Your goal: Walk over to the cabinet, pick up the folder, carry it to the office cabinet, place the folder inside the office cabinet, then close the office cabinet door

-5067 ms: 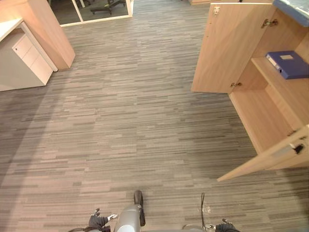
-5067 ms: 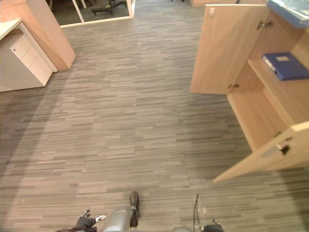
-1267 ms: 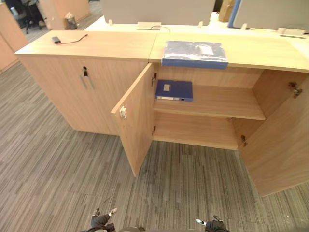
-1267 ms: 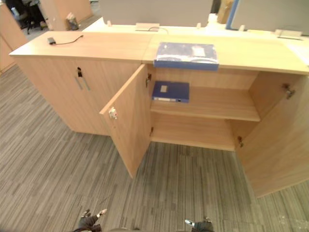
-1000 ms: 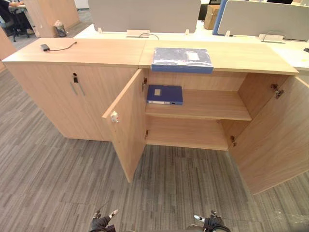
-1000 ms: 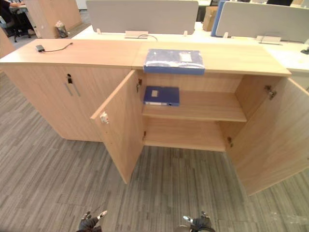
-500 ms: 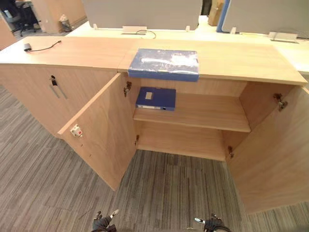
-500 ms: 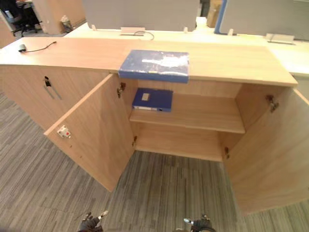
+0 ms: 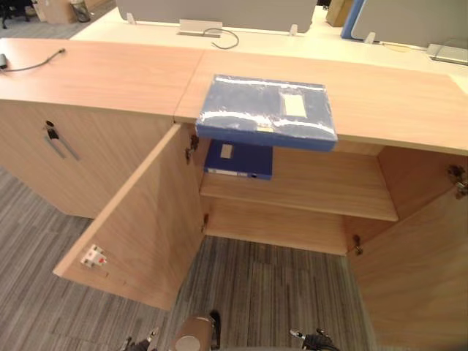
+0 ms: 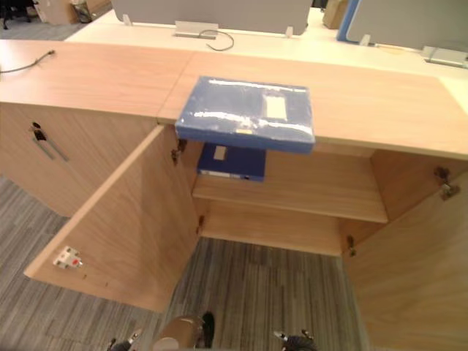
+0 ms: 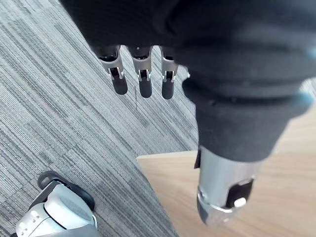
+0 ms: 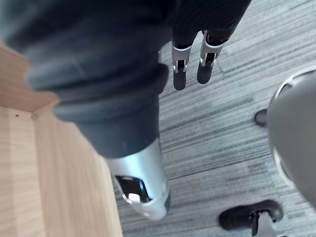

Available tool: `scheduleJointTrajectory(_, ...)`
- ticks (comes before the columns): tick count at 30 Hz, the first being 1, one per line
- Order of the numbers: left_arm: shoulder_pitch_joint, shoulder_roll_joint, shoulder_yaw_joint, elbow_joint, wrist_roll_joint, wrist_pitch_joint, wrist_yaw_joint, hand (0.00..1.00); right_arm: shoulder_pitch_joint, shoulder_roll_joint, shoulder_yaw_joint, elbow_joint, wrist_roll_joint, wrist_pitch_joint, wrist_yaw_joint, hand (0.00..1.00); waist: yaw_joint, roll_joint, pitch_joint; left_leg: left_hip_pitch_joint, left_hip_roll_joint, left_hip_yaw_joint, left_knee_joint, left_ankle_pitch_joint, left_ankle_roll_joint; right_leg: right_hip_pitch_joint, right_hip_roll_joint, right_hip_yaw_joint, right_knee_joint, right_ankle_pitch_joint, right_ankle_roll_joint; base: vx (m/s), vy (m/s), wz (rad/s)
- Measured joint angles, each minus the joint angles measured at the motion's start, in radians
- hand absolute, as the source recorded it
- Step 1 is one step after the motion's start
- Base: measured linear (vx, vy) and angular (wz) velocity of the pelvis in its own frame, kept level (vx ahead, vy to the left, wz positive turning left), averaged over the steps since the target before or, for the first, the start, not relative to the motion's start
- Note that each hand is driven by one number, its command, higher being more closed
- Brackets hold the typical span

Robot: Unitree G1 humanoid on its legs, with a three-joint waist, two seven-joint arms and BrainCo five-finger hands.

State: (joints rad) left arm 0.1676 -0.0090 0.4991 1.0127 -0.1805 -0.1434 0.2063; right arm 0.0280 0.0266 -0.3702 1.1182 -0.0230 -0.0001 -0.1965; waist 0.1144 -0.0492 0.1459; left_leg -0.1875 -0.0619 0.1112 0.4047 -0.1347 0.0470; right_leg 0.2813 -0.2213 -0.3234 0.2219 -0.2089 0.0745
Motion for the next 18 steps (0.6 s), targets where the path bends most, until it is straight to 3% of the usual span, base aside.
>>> scheduleJointTrajectory(1,0.017,0.001,-0.001,0.007,-0.009,0.000,0.000,0.00,-0.001,0.004,0.000,-0.002,0.000,0.000,0.006,0.00,0.003,0.001,-0.014,0.043,-0.012,0.014,-0.055,0.011,0.016,0.001,-0.016,0.006,0.009,0.019,0.000,0.22,0.086,-0.25)
scheduleJointTrajectory(6,0.042,0.015,-0.049,0.017,-0.014,0.000,0.000,0.00,0.005,-0.003,0.000,0.007,-0.003,0.001,0.023,0.00,-0.001,0.010,-0.066,0.156,-0.046,0.052,-0.227,0.069,0.029,-0.013,-0.059,0.050,0.035,0.048,0.011,0.10,0.024,-0.35)
scheduleJointTrajectory(9,0.041,0.014,-0.085,0.014,-0.016,-0.002,0.000,0.00,0.004,-0.026,0.000,0.006,-0.002,0.003,0.031,0.00,-0.009,0.036,-0.079,0.203,-0.059,0.041,-0.332,0.112,0.029,-0.118,-0.093,0.061,0.225,0.054,0.017,0.04,0.035,-0.08)
scheduleJointTrajectory(12,0.042,0.008,-0.127,0.011,-0.013,0.000,-0.005,0.00,0.011,-0.050,0.008,-0.030,0.003,0.005,0.033,0.00,-0.029,0.077,-0.081,0.262,-0.060,0.023,-0.393,0.110,0.016,-0.258,-0.163,0.060,0.540,0.117,-0.049,0.04,0.062,0.05)
scheduleJointTrajectory(15,0.045,0.012,-0.149,-0.002,0.015,0.001,0.001,0.00,0.014,-0.045,0.017,-0.067,0.012,-0.002,0.034,0.00,-0.049,0.077,-0.070,0.294,-0.046,0.004,-0.391,0.110,0.018,-0.317,-0.195,0.041,0.604,0.050,-0.012,0.04,0.003,0.20)
scheduleJointTrajectory(17,0.046,0.012,-0.147,-0.003,0.030,0.002,0.010,0.00,0.013,-0.046,0.014,-0.074,0.045,-0.002,0.034,0.00,-0.056,0.080,-0.067,0.304,-0.016,-0.012,-0.374,0.100,0.004,-0.341,-0.178,0.048,0.525,-0.002,0.010,0.05,-0.107,0.31)
scheduleJointTrajectory(18,0.053,0.010,-0.147,-0.002,0.039,0.001,0.009,0.00,0.014,-0.043,0.006,-0.076,0.075,-0.003,0.033,0.00,-0.055,0.085,-0.064,0.309,0.018,-0.016,-0.354,0.083,-0.017,-0.337,-0.141,0.059,0.415,-0.006,0.023,0.04,-0.177,0.08)
